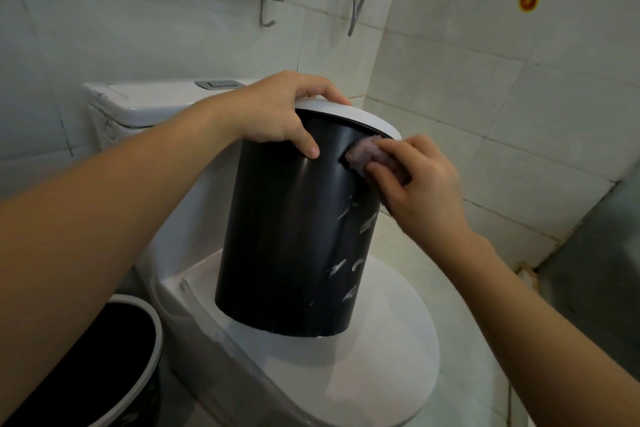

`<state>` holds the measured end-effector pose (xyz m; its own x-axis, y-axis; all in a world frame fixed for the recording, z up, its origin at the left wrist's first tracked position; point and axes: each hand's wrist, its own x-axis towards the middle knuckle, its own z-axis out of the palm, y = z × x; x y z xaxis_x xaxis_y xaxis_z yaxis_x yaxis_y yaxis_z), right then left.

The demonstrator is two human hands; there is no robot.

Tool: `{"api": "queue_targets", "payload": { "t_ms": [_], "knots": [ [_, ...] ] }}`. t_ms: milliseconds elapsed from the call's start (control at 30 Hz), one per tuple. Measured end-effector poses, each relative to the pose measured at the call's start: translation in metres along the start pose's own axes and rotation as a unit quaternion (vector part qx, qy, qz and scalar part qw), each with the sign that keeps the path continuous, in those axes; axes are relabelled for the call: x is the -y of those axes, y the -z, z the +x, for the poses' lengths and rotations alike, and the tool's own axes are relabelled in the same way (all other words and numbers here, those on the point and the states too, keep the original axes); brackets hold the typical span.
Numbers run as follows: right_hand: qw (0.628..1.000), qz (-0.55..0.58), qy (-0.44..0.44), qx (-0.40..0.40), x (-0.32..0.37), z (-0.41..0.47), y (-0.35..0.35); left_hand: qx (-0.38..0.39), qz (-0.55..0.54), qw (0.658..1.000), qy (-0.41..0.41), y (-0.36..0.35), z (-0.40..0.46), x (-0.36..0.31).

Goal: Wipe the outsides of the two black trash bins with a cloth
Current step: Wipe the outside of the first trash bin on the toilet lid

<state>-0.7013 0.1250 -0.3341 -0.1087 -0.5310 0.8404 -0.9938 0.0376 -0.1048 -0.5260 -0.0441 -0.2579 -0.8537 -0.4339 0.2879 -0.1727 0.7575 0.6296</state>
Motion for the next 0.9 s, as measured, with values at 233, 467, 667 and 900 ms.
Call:
{"api": "queue_targets", "payload": {
  "t_ms": [233,467,667,900],
  "knots": [
    [0.996,0.036,0.068,0.042,0.010,-0.018,-0.001,-0.004,-0.012,1.000,-0.008,0.002,-0.003,0.003],
    [0.999,0.020,0.038,0.016,0.006,-0.017,0.002,-0.031,-0.028,0.999,-0.025,-0.005,-0.001,0.003],
    [1.000,0.006,0.016,0.020,0.005,-0.010,0.002,-0.035,0.043,0.998,-0.033,-0.004,0.004,-0.005],
    [1.000,0.016,0.003,-0.005,0.006,-0.002,0.003,-0.008,0.023,0.999,-0.027,-0.002,0.005,-0.005]
  ]
}}
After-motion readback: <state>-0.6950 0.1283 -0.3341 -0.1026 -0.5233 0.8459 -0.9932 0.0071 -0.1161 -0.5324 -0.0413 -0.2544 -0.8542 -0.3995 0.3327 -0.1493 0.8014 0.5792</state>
